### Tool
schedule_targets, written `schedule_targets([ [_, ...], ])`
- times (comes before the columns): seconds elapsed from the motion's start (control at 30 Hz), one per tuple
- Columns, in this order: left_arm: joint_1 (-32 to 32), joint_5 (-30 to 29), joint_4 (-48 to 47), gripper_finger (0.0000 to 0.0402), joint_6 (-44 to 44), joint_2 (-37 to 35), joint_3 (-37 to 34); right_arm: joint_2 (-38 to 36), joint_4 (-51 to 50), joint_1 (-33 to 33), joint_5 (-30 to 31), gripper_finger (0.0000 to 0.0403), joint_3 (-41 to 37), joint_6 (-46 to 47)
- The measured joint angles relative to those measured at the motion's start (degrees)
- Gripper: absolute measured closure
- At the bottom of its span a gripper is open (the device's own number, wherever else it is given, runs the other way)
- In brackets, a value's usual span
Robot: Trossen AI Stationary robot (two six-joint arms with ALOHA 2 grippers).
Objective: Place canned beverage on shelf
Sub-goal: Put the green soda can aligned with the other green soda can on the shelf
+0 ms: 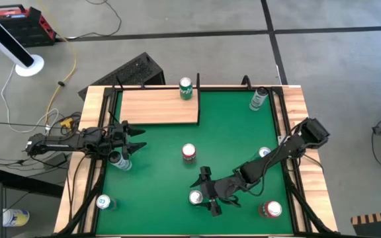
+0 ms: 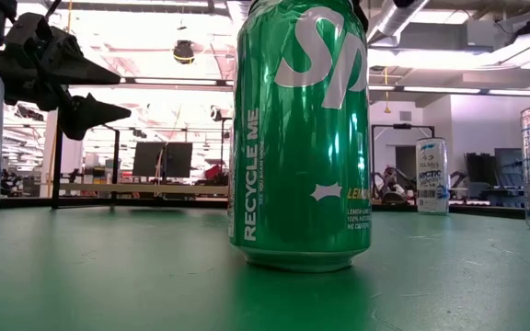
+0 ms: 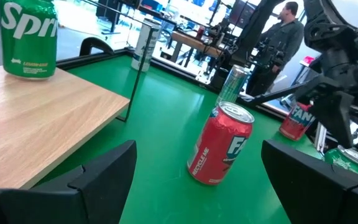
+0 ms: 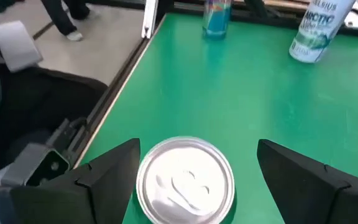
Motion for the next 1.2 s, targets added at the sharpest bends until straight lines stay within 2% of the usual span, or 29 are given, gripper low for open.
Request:
schedule_targets([
  [0.33,0.0,0.1,0.0,0.0070,0.0,0.0,0.0,0.0,-1.5,0.5,-0.1,0.0026,0.0,1.2],
  [0.63,0.0,0.1,0.0,0.0070,0.0,0.0,0.0,0.0,-2.6,0.4,-0.1,0.0025,0.0,2.8],
  [0.97,0.0,0.1,0.0,0.0070,0.0,0.1,0.0,4.3,0.5,0.4,-1.4,0.0026,0.0,3.4],
  [1.2,0.0,0.1,0.0,0.0070,0.0,0.3,0.0,4.3,0.3,0.4,-1.4,0.0040,0.0,3.4],
])
